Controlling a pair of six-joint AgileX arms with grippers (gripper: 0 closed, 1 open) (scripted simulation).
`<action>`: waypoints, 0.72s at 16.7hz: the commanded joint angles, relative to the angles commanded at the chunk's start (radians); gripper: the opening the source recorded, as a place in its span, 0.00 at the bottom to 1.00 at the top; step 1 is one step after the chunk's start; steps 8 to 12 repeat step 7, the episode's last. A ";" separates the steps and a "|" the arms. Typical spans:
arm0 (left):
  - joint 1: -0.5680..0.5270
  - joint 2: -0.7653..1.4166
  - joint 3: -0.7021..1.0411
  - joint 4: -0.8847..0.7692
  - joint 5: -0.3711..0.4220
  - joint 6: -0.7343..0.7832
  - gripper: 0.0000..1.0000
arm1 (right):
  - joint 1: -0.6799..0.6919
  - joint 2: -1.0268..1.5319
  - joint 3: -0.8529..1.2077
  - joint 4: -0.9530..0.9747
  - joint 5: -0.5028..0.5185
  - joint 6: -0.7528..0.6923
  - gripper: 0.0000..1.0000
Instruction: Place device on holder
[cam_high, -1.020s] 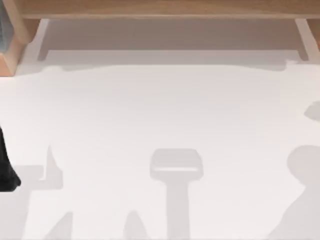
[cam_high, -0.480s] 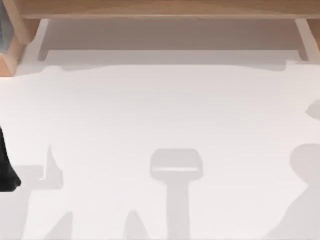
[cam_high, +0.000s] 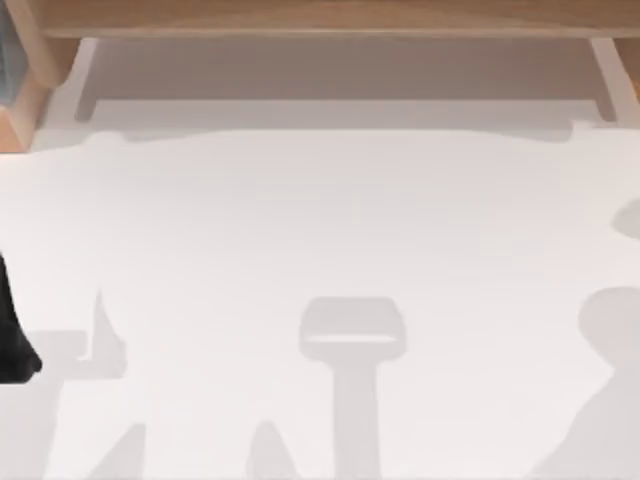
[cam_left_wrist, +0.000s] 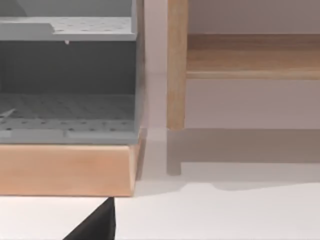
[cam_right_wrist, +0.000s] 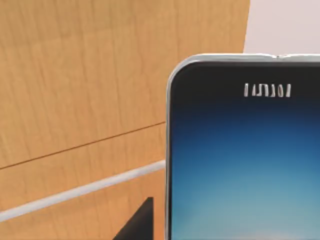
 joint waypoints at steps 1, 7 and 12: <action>0.000 0.000 0.000 0.000 0.000 0.000 1.00 | 0.000 0.000 0.000 0.000 0.000 0.000 0.98; 0.000 0.000 0.000 0.000 0.000 0.000 1.00 | 0.000 0.000 0.000 0.000 0.000 0.000 1.00; 0.000 0.000 0.000 0.000 0.000 0.000 1.00 | 0.000 0.000 0.000 0.000 0.000 0.000 1.00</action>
